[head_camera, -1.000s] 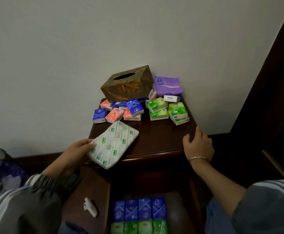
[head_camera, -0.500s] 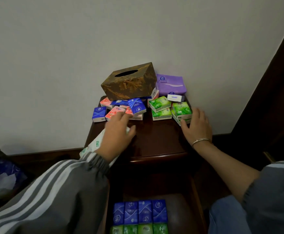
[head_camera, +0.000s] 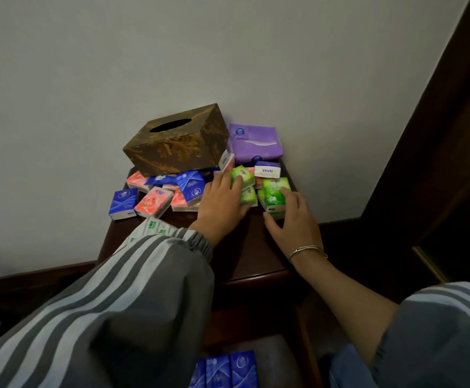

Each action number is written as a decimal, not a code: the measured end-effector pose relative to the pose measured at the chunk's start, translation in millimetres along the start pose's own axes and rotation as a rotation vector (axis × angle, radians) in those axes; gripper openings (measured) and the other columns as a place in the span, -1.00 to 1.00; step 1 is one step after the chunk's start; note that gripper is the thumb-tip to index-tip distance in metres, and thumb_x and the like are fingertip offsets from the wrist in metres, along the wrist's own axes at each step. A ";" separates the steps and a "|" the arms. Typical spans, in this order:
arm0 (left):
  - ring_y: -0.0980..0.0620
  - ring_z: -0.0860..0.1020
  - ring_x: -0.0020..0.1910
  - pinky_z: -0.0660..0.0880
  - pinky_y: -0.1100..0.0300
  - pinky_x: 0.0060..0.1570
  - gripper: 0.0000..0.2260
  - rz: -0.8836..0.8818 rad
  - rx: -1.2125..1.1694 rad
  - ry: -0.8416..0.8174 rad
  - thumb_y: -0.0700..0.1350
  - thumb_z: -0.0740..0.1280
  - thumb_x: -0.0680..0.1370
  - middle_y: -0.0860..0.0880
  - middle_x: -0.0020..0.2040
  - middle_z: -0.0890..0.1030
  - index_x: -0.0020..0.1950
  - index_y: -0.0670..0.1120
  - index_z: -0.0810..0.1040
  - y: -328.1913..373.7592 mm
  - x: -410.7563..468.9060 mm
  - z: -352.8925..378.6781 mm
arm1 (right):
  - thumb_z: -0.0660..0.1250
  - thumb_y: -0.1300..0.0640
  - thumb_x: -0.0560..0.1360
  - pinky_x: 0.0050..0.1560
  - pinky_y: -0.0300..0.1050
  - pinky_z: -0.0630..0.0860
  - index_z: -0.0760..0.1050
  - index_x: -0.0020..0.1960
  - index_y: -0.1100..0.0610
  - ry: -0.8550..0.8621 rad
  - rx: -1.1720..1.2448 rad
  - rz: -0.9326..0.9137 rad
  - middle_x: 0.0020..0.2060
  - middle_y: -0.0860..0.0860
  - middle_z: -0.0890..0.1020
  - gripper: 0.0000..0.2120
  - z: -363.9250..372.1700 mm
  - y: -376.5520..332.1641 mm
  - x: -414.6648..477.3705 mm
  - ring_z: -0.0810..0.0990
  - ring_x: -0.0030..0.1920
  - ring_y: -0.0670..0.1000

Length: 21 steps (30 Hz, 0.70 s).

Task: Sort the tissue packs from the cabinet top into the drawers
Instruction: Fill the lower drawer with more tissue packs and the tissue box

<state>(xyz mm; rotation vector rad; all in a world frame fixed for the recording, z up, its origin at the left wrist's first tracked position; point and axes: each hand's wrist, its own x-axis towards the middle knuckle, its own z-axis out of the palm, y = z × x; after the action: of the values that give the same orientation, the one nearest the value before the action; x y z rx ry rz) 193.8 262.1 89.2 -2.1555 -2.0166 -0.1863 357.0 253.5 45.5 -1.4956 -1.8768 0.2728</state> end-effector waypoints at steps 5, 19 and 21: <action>-0.21 0.41 0.23 0.39 -0.04 0.24 -0.49 0.019 -0.168 0.052 0.13 0.38 0.46 -0.19 0.28 0.36 0.24 -0.15 0.35 -3.5 -8.2 -0.6 | 0.37 -0.07 0.36 -0.18 -0.08 0.49 0.34 0.22 0.13 0.064 0.047 0.007 0.08 0.09 0.47 -0.48 -2.6 -3.3 -4.8 0.55 -0.03 0.14; -0.21 0.38 0.26 0.26 -0.11 0.26 -0.25 -0.123 -0.074 -0.190 0.21 0.40 0.37 -0.19 0.33 0.42 0.43 -0.09 0.21 1.9 -1.4 -13.0 | 0.34 0.10 0.31 -0.20 -0.09 0.42 0.34 0.15 0.16 0.071 0.129 0.031 0.01 0.09 0.46 -0.56 -8.5 -6.7 -8.1 0.51 -0.07 0.14; -0.19 0.39 0.24 0.23 -0.11 0.24 -0.30 -0.101 -0.056 -0.205 0.17 0.42 0.35 -0.15 0.26 0.49 0.37 -0.07 0.25 3.9 -2.7 -11.8 | 0.33 0.10 0.31 -0.24 -0.12 0.40 0.33 0.16 0.15 0.066 0.126 0.029 0.01 0.08 0.45 -0.56 -8.5 -6.3 -7.9 0.51 -0.08 0.13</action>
<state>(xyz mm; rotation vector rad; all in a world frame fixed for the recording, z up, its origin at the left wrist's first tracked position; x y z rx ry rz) 197.9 256.6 99.9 -2.1865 -2.2597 -0.0371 358.3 242.2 52.1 -1.4302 -1.7541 0.3444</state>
